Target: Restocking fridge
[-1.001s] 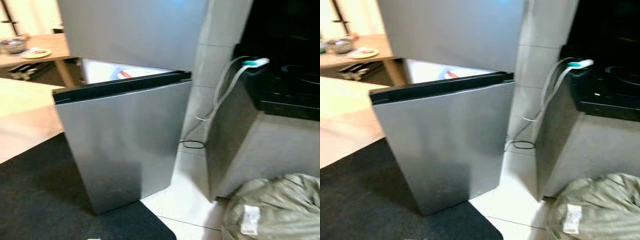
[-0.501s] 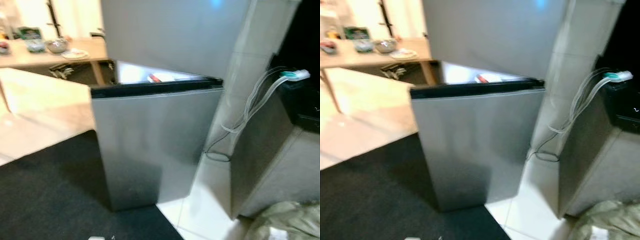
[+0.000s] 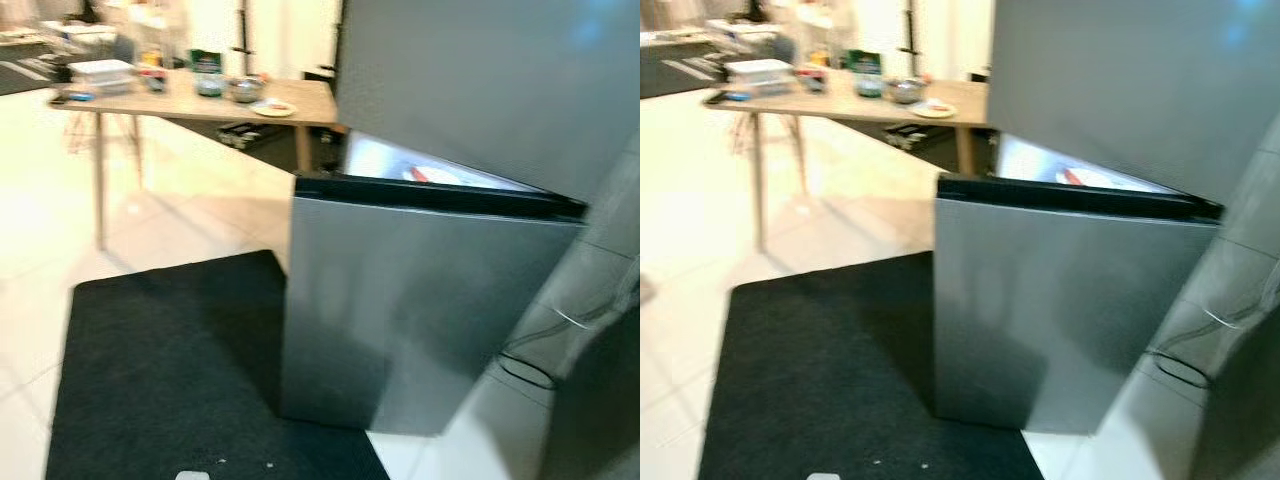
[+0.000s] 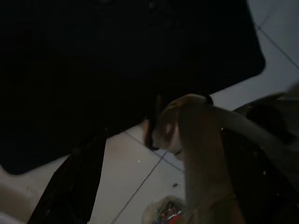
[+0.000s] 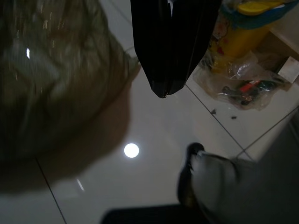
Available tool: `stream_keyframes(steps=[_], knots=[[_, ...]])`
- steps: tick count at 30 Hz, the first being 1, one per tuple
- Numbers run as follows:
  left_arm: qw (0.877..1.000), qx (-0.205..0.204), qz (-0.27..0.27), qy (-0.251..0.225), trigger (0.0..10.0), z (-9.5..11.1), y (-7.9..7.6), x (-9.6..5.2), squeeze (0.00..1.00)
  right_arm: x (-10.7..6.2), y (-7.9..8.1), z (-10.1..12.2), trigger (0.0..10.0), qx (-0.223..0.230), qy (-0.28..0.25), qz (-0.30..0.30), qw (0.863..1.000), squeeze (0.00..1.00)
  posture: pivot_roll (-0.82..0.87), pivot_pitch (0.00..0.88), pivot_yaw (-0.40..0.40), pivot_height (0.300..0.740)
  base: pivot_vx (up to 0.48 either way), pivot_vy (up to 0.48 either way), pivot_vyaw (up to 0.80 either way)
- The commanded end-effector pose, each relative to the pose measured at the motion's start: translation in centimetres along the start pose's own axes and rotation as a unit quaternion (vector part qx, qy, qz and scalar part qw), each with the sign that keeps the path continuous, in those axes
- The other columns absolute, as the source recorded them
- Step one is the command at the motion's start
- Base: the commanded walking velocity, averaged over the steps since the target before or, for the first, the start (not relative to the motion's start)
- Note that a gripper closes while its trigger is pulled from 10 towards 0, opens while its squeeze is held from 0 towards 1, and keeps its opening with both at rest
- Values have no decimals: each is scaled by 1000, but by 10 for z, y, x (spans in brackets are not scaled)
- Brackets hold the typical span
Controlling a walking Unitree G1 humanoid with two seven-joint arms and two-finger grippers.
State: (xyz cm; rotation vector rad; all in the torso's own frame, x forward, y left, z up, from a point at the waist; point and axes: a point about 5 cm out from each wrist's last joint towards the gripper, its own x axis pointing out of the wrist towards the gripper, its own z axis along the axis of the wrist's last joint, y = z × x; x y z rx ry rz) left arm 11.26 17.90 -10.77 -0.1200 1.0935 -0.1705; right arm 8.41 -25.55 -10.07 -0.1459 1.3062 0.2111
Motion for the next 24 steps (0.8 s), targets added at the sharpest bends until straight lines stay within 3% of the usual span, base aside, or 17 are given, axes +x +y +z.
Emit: stream_keyframes(steps=[1, 16, 24], knots=[[999, 3, -5, 41, 10000, -19, -3, -3, 0, -1, -2, -2, 10000, -1, 2, -3, 1000, 0, -47, 0, -59, 740, 0, 0, 681], [999, 5, -2, 43, 10000, -20, -1, -4, 0, -1, -3, 1, 10000, -3, -6, -11, 1000, 0, -46, 0, -58, 740, 0, 0, 658], [999, 3, -1, 43, 10000, -21, -1, -4, 0, -1, -4, 1, 10000, -10, -4, -20, 1000, 0, -49, 0, -59, 740, 0, 0, 0]])
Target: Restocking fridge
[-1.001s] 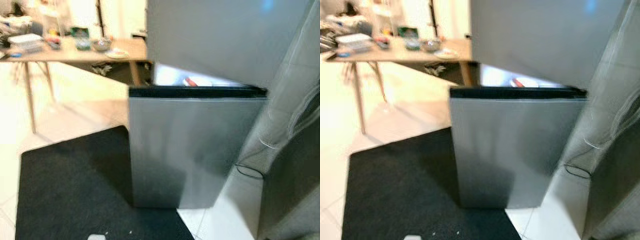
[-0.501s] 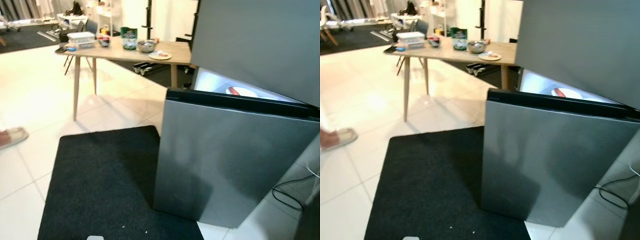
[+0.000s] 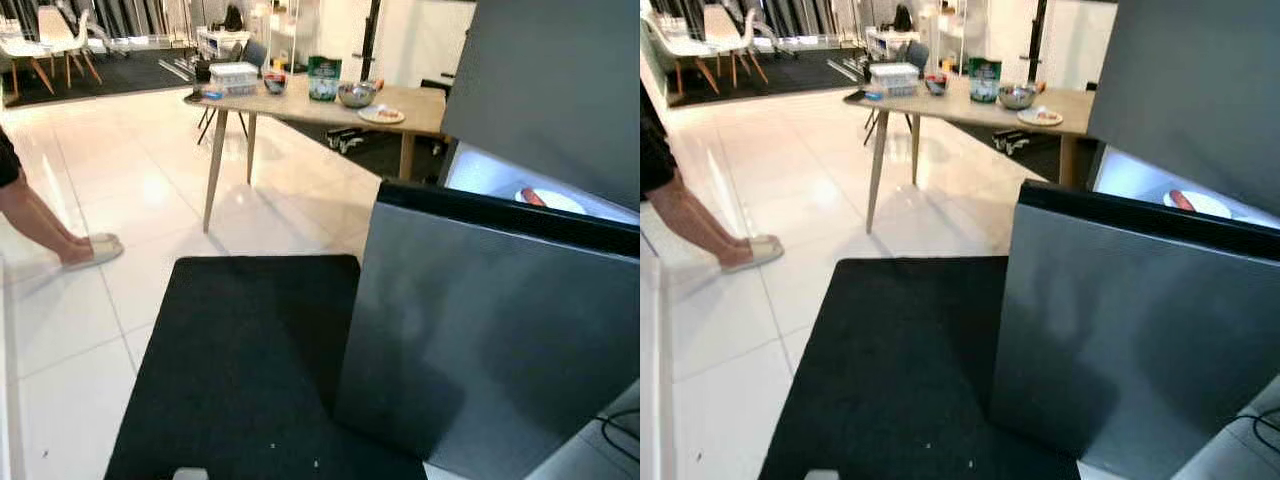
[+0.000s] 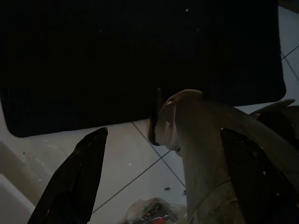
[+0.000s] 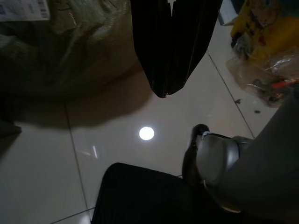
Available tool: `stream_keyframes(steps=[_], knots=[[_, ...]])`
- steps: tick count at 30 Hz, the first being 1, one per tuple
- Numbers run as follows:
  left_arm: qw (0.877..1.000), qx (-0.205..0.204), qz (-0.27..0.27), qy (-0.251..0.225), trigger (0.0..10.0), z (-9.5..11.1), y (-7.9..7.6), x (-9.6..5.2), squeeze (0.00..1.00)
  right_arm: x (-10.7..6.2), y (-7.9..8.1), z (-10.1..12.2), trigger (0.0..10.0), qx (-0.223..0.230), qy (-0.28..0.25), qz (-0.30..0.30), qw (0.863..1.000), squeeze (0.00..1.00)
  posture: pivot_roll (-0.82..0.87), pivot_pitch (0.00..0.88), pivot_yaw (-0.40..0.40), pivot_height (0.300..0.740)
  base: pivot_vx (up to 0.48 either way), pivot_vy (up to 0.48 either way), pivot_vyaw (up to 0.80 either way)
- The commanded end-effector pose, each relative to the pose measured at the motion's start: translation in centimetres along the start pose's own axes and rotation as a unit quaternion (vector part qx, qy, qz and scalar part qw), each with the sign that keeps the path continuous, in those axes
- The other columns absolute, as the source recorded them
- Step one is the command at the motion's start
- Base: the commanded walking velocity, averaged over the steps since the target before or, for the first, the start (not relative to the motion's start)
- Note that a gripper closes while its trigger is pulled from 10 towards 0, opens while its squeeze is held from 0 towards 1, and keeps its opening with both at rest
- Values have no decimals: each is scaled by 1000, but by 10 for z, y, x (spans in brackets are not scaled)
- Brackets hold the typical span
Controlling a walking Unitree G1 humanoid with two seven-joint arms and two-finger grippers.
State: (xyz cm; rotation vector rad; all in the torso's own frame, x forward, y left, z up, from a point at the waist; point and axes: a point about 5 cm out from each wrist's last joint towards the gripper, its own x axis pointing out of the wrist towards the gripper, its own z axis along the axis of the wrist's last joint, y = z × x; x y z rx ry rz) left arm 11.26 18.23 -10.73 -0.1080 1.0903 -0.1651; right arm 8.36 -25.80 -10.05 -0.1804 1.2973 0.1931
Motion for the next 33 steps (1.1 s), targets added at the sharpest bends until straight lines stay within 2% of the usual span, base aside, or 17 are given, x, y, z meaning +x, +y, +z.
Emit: stream_keyframes(steps=[1, 8, 33], knots=[[999, 0, -6, 45, 10000, -21, -4, -3, 0, 0, -2, 1, 10000, -3, -2, -4, 1000, 0, -49, 0, -59, 740, 0, 0, 0], [999, 9, -7, 46, 10000, -21, -4, -3, 0, 0, -2, 1, 10000, -7, -2, -4, 1000, 0, -50, 0, -62, 740, 0, 0, 0], [999, 14, -10, 46, 10000, -22, -4, -3, 0, 0, -1, 2, 10000, -11, -5, -2, 1000, 0, -50, 0, -63, 740, 456, 0, 0]])
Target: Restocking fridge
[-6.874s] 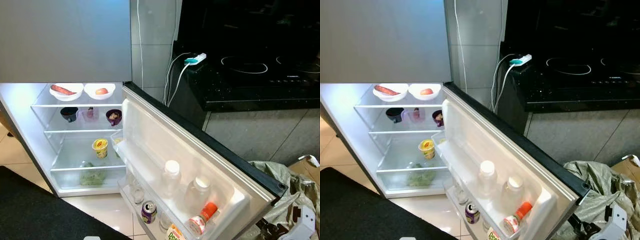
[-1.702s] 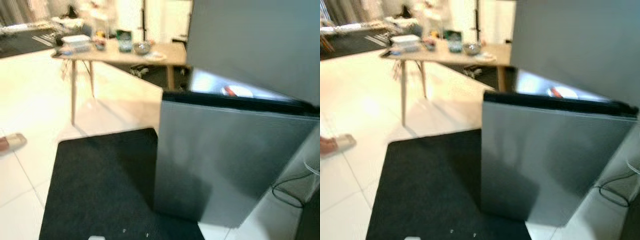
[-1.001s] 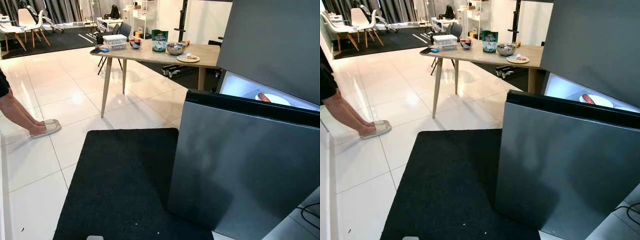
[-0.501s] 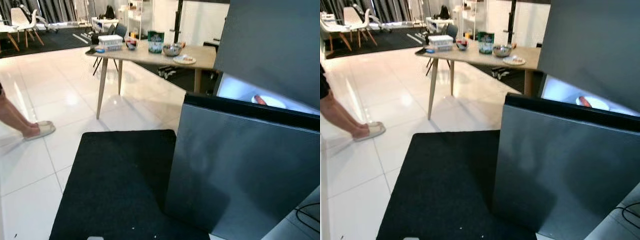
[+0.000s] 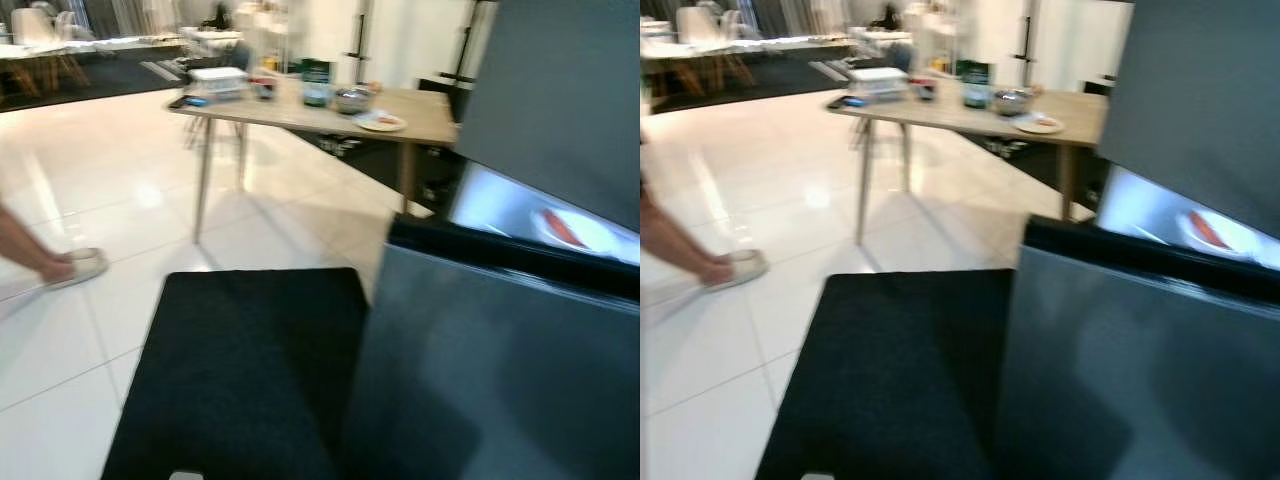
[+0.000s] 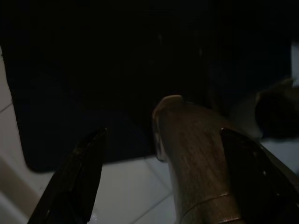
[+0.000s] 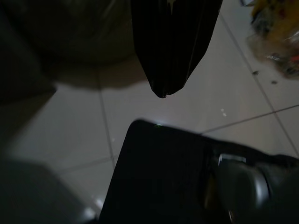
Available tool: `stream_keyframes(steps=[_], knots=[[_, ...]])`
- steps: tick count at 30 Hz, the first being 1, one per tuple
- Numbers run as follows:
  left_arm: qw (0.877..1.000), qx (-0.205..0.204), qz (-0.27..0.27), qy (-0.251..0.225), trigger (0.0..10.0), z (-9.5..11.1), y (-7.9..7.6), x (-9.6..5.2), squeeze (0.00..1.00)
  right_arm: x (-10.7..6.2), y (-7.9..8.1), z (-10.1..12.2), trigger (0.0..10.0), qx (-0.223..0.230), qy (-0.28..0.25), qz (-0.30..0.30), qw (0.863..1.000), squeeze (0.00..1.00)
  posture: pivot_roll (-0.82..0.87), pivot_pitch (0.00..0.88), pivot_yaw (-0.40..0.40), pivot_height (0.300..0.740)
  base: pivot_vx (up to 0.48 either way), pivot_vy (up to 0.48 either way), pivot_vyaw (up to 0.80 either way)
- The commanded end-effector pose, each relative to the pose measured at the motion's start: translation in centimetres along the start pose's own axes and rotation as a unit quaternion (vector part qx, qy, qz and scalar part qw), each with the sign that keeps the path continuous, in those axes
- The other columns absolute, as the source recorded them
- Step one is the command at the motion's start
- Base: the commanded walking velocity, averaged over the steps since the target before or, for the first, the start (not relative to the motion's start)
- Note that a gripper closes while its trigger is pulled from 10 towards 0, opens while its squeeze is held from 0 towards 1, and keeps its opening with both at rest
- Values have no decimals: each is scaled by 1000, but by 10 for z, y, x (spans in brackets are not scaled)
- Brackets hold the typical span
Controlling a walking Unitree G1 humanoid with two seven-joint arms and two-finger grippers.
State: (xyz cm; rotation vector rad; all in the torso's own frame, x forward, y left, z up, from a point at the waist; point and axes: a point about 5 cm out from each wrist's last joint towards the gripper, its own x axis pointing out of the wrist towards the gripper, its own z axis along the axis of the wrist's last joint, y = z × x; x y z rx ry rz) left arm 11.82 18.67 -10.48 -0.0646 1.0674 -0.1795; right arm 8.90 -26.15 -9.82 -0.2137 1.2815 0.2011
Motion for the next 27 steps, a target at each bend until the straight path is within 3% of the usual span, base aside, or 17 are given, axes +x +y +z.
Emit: stream_keyframes(steps=[1, 4, 8, 27], knots=[[998, -8, -16, 55, 10000, -27, -10, -3, 0, 1, 4, -3, 10000, 4, 1, 5, 1000, 0, -50, 0, -63, 740, 465, 0, 0], [998, -10, -15, 53, 10000, -27, -10, -3, 0, 1, 4, -1, 10000, 4, -3, 3, 1000, 0, -50, 0, -63, 740, 467, 0, 0], [998, -26, -6, 49, 10000, -26, -9, -3, 0, 1, 2, 3, 10000, 10, -16, -2, 1000, 0, -50, 0, -63, 740, 0, 0, 0], [998, -23, -9, 50, 10000, -25, -9, -2, 0, -1, -5, 9, 10000, 45, -39, -25, 998, 0, -51, 0, -60, 740, 0, 0, 0]])
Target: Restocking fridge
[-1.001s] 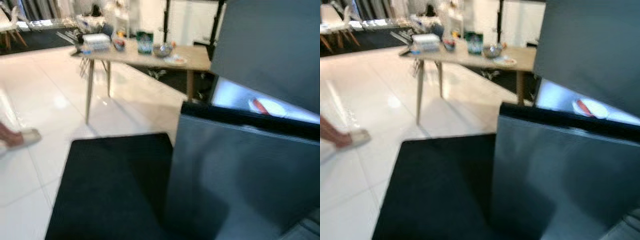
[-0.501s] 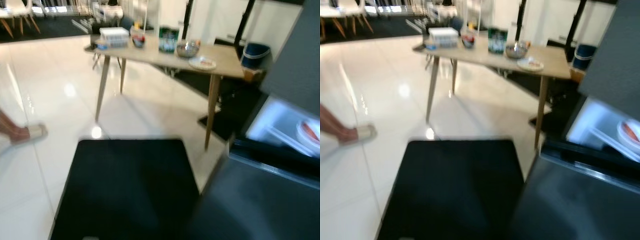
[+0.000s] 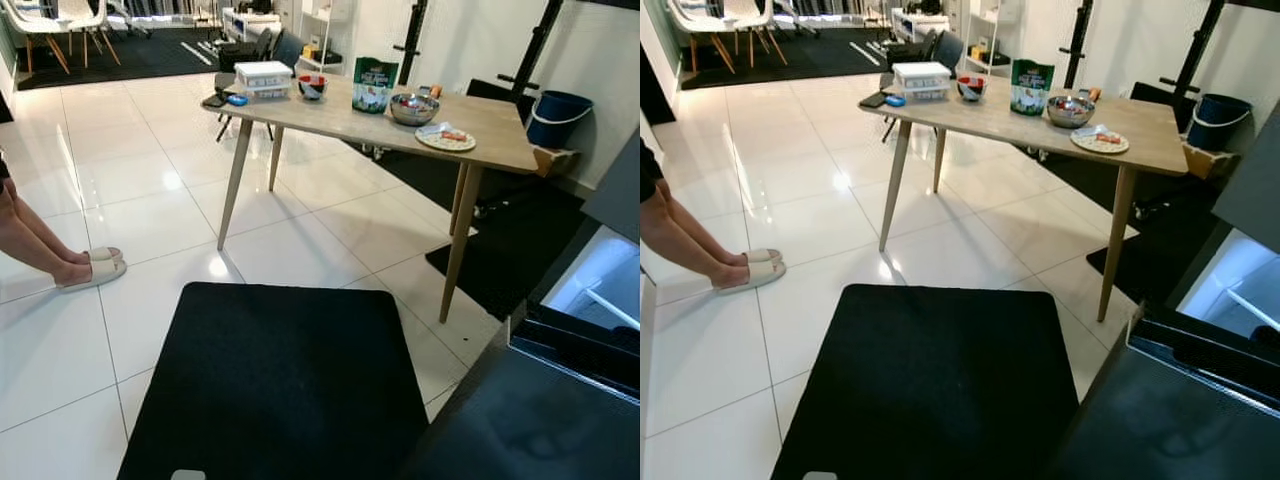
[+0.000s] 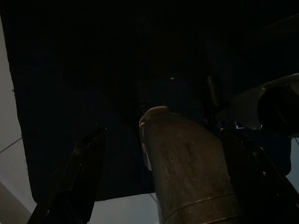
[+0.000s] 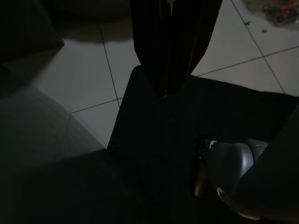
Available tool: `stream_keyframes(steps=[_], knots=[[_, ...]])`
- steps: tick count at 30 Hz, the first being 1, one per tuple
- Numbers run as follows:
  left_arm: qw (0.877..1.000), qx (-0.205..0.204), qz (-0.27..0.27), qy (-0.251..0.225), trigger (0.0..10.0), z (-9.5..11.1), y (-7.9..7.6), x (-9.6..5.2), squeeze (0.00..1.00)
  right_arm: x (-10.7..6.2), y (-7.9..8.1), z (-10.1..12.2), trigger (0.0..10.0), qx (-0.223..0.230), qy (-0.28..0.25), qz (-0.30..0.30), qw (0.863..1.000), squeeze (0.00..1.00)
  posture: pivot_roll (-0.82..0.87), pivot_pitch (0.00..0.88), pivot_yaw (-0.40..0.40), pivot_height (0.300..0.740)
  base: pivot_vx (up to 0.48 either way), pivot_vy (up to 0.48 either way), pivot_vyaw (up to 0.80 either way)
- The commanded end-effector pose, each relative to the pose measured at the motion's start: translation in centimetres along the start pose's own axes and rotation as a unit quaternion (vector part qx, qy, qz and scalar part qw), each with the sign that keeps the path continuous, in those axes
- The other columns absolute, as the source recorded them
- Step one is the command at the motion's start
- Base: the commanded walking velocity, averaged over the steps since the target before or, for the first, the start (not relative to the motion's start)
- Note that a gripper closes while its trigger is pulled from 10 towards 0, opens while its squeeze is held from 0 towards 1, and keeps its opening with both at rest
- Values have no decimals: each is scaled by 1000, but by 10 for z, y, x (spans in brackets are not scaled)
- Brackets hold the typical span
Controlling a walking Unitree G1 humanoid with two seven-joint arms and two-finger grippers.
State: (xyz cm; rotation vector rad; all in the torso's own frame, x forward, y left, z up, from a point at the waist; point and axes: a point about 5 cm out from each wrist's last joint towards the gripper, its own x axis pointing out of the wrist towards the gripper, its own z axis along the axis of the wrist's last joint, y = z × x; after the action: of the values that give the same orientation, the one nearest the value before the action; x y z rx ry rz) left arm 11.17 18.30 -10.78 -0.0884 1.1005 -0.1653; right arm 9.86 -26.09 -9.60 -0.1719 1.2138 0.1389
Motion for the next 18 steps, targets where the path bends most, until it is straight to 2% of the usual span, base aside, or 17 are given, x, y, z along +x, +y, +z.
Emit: stream_keyframes(steps=[1, 6, 9, 10, 12, 13, 15, 18], knots=[[999, -8, -9, 34, 10000, -18, -4, -2, 0, -1, -4, 2, 10000, 19, -11, -11, 1000, 0, -50, 0, -59, 740, 0, 0, 0], [999, -7, -10, 34, 10000, -17, -4, -2, 0, -1, -7, 14, 10000, 45, -45, -14, 998, 0, -50, 0, -59, 740, 0, 0, 0], [999, -5, -11, 32, 10000, -16, -3, -2, 0, -1, -15, 51, 10000, 80, -126, -15, 989, 0, -50, 0, -58, 740, 0, 0, 0], [999, -5, -11, 32, 10000, -16, -3, -2, 0, -1, -15, 51, 10000, 80, -126, -15, 989, 0, -50, 0, -58, 740, 0, 0, 0], [999, -4, -11, 31, 10000, -15, -3, -2, 0, -4, -21, 76, 10000, 84, -170, -18, 982, 0, -50, 0, -57, 740, 0, 0, 0], [999, -4, -11, 30, 10000, -15, -3, -2, 0, -6, -23, 89, 10000, 81, -192, -18, 978, 0, -50, 0, -57, 740, 0, 0, 0], [999, -4, -12, 29, 10000, -14, -3, -2, 0, -7, -24, 98, 10000, 78, -206, -18, 975, 0, -49, 0, -58, 740, 0, 0, 0], [1000, -6, -13, 28, 10000, -14, -4, -2, 0, -13, -23, 136, 10000, 58, -263, -2, 963, 0, -46, 0, -61, 740, 0, 0, 0]])
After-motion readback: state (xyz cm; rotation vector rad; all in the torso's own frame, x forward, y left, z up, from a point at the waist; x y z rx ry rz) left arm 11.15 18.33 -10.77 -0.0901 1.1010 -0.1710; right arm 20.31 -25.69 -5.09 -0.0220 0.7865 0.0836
